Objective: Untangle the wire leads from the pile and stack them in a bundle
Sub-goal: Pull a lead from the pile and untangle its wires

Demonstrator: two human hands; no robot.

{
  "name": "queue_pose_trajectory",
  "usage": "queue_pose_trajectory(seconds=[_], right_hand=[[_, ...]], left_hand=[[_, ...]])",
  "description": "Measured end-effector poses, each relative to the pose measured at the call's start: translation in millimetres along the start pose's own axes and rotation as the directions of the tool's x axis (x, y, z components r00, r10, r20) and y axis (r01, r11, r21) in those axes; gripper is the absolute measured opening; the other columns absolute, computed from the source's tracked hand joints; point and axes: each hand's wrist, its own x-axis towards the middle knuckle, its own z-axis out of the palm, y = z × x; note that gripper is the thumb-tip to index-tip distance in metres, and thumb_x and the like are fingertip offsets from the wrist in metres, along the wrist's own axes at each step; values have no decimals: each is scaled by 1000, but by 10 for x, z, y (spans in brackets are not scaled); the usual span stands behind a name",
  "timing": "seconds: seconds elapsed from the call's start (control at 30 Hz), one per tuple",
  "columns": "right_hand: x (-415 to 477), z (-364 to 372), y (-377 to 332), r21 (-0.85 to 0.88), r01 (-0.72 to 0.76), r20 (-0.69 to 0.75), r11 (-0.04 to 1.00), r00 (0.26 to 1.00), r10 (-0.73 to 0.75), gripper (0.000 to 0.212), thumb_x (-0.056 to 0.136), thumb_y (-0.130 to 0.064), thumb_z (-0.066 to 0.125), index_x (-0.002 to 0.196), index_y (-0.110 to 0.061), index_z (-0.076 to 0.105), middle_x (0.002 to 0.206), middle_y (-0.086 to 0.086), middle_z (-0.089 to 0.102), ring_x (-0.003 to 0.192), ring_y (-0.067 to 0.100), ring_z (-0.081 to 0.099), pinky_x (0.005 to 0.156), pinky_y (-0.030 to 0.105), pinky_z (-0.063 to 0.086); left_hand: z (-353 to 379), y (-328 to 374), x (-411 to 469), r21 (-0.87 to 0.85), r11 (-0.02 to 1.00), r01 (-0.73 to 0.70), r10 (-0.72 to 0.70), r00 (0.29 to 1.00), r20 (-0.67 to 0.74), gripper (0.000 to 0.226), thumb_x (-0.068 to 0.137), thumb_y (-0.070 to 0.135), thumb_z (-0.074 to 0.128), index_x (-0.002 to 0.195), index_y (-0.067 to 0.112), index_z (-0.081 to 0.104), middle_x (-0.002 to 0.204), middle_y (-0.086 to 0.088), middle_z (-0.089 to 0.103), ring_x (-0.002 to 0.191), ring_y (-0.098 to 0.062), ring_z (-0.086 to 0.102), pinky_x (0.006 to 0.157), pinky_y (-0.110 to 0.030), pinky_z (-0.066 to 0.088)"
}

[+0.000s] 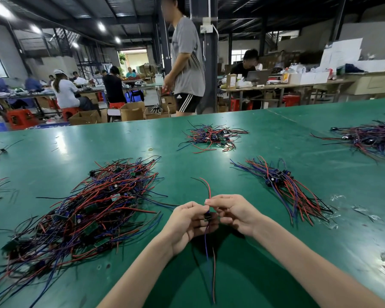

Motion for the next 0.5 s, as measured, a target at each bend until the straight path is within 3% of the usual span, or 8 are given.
queue_pose_trajectory(seconds=[0.17,0.33,0.5], right_hand=[[36,-20,9,3,66,-87,998,994,-66,12,79,0,68,70,-4,63,51,0,37,39,5,31,31,15,20],[49,-26,20,13,92,-84,996,992,-90,12,79,1,68,70,-2,61,50,1,38,39,5,31,32,15,21],[42,-30,22,34,107,-83,994,991,-104,12,80,1,67,72,-2,59,50,1,37,39,5,31,31,15,22]], left_hand=[[-6,9,-1,24,999,29,-29,1000,12,23,89,-1,50,68,7,46,73,-23,67,61,-31,67,58,-35,58],[18,-3,41,42,999,34,-34,999,-8,11,93,9,53,84,3,52,80,-28,68,64,-33,68,60,-36,59],[17,-14,43,49,999,7,-7,1000,1,7,92,5,54,89,-1,53,78,-28,68,60,-32,68,58,-37,58]])
